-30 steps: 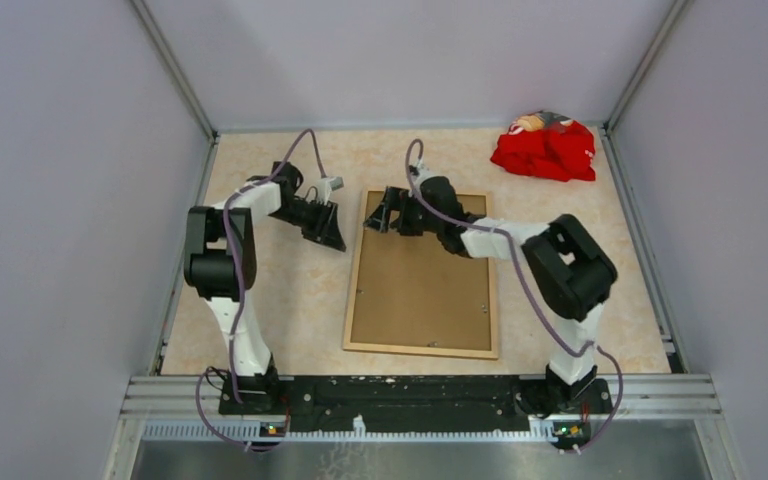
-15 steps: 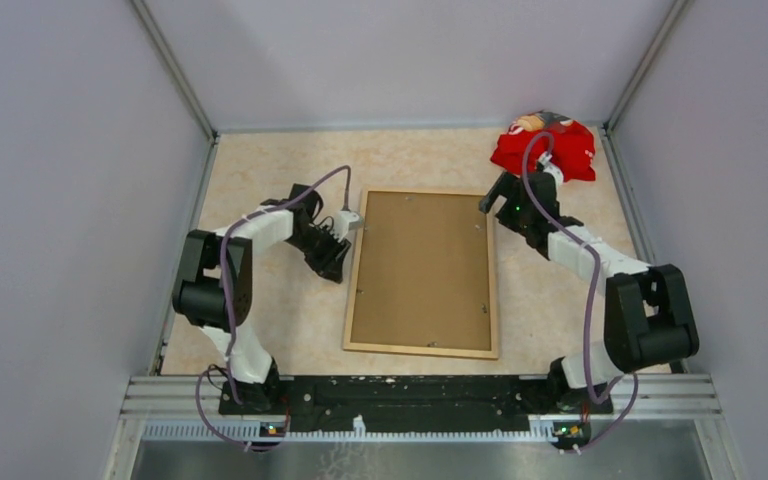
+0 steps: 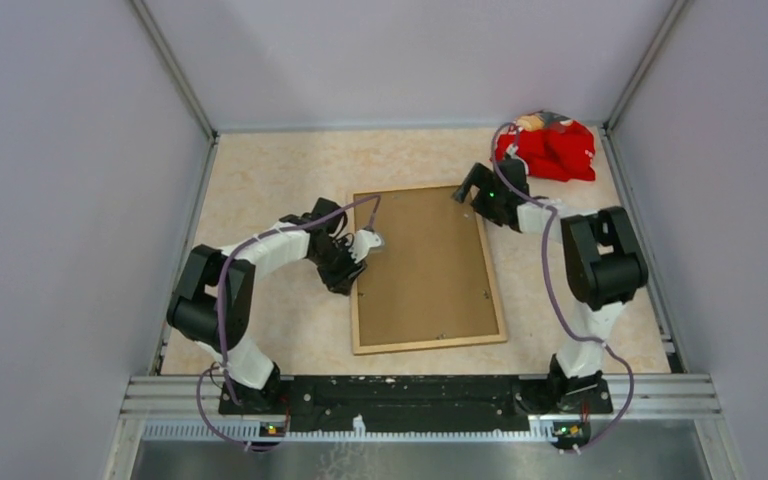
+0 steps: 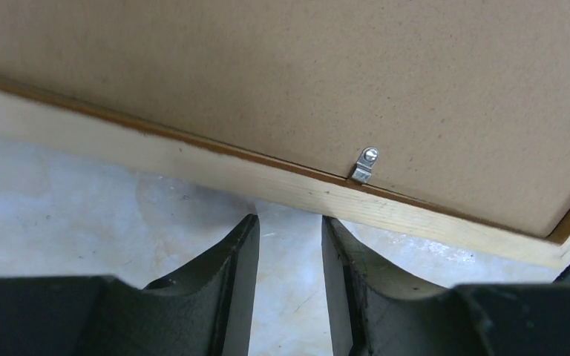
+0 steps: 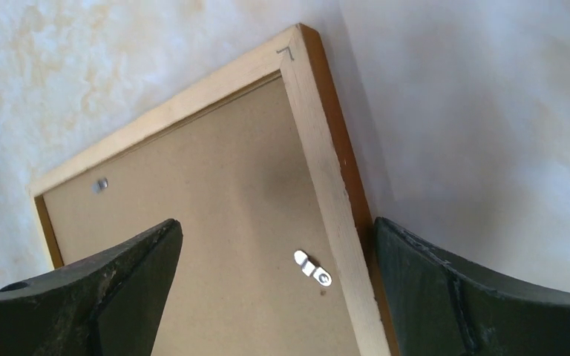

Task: Put the photo into the frame
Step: Adjust the photo frame at the center of the board.

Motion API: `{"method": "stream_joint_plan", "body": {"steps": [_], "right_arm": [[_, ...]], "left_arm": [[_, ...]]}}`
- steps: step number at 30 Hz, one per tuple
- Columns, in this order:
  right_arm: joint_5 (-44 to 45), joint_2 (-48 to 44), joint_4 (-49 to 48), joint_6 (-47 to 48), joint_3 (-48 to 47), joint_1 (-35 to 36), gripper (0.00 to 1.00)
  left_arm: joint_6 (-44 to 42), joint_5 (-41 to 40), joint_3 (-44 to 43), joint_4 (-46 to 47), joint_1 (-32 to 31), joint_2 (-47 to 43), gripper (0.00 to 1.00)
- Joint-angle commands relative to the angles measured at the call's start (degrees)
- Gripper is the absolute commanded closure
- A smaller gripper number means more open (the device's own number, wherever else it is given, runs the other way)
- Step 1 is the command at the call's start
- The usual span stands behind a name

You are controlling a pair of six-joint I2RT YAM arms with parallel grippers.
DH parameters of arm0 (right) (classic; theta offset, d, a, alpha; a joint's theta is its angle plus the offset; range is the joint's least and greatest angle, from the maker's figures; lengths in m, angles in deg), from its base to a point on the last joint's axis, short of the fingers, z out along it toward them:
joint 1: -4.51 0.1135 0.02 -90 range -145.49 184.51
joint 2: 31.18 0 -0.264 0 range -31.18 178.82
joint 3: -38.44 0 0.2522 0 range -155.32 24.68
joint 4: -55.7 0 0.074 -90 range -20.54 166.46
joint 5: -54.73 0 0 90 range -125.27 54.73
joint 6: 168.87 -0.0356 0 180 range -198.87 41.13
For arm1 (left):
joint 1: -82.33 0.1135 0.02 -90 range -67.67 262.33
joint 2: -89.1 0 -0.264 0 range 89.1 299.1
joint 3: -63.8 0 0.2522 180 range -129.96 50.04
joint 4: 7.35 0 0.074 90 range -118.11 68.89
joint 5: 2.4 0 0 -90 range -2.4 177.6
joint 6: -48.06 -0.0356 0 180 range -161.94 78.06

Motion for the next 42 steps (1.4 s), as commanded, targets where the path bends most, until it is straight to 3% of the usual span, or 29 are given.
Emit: {"method": "stream_joint_plan", "body": {"steps": [1, 9, 15, 18, 22, 25, 33, 36, 42], "right_arm": [[-5.4, 8.6, 2.2, 0.2, -12.1, 7.2, 0.01], [-10.1, 24.8, 12.8, 3.1, -40.0, 18.5, 0.01], [-6.2, 18.7, 13.8, 5.6, -40.5, 16.5, 0.01], [-4.9, 11.8, 14.0, 6.9, -37.0, 14.7, 0.01], [-1.6, 1.8, 16.1, 7.4, -29.1, 13.4, 0.01], [1.6, -6.9, 19.3, 7.2, -20.5, 13.3, 0.01], [0.5, -32.8, 16.9, 1.1, 10.0, 13.8, 0.01], [-1.2, -36.2, 13.8, -0.5, 14.4, 16.4, 0.01], [-1.1, -36.0, 13.3, -3.5, 16.5, 19.3, 0.01]], "left_arm": [[1.1, 1.0, 2.3, 0.2, -2.7, 0.0, 0.57], [0.4, 5.4, 1.3, -1.3, -7.4, 0.6, 0.52], [-3.7, 7.4, -2.3, -10.4, -7.7, -0.6, 0.38], [-7.6, 9.8, -5.9, -17.6, -5.8, -2.5, 0.3], [-11.8, 11.9, -11.9, -24.8, -1.5, -5.1, 0.29], [-11.8, 11.2, -17.5, -25.1, 5.0, -4.6, 0.3], [-2.3, 8.5, -39.1, -20.5, 23.6, 15.4, 0.47], [-0.8, 11.0, -43.2, -21.0, 26.1, 21.6, 0.5], [1.8, 14.4, -42.4, -18.7, 26.2, 26.1, 0.6]]}}
